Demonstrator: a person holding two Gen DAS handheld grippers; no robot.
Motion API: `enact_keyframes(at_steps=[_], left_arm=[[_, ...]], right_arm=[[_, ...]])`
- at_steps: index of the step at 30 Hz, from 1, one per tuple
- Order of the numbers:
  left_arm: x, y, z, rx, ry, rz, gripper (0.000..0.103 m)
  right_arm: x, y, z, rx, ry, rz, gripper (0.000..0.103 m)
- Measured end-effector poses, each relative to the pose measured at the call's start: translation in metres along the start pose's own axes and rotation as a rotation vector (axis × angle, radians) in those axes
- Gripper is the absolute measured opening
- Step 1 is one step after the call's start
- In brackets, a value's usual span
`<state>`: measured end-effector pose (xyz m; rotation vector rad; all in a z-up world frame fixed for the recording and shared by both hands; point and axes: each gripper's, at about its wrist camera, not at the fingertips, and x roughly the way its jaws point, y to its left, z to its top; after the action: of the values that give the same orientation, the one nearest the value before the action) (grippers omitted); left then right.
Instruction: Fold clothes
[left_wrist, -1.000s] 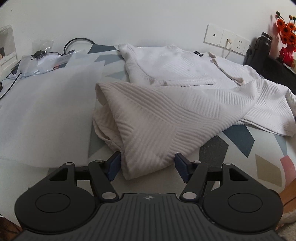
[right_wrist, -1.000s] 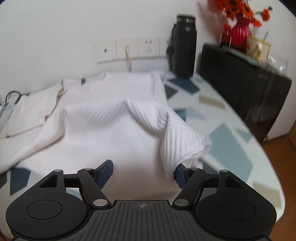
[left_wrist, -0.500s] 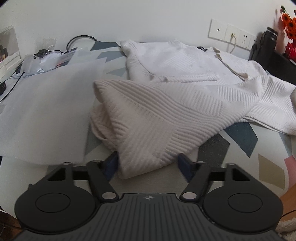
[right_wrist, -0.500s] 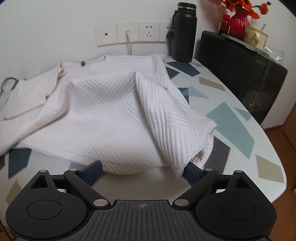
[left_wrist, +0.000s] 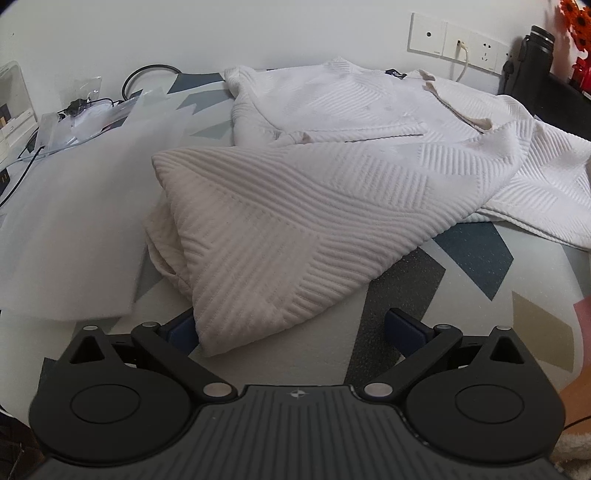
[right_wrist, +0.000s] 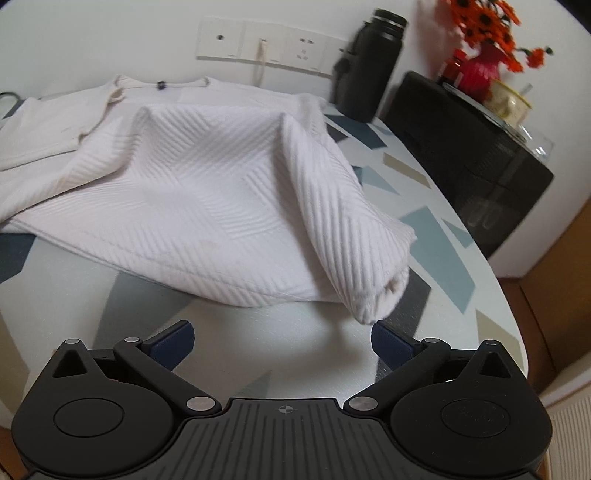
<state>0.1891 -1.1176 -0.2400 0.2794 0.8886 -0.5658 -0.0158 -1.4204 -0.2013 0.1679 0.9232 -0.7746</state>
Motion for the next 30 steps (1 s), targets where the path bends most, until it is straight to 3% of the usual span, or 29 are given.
enact_keyframes(at_steps=[4,9,17,23,27,30], left_arm=[[0.002,-0.001,0.004,-0.017,0.016,0.014,0.103],[0.003,-0.001,0.008,-0.012,0.038,0.014,0.103],[0.004,-0.002,0.011,0.006,0.046,0.020,0.103],[0.003,0.002,0.012,0.070,0.054,-0.010,0.102],[-0.007,0.004,0.016,0.128,0.035,0.015,0.066],[-0.011,0.015,0.019,0.101,0.035,-0.019,0.061]], right_arm=[[0.001,-0.010,-0.001,0.053,-0.001,0.003,0.102],[0.002,-0.016,-0.005,0.116,-0.008,0.072,0.102],[0.002,0.012,-0.014,-0.053,-0.028,0.092,0.102],[0.001,0.010,-0.012,0.015,-0.075,0.155,0.101],[-0.001,0.007,-0.009,-0.016,-0.123,0.155,0.083],[0.005,0.000,-0.002,0.022,-0.112,0.176,0.082]])
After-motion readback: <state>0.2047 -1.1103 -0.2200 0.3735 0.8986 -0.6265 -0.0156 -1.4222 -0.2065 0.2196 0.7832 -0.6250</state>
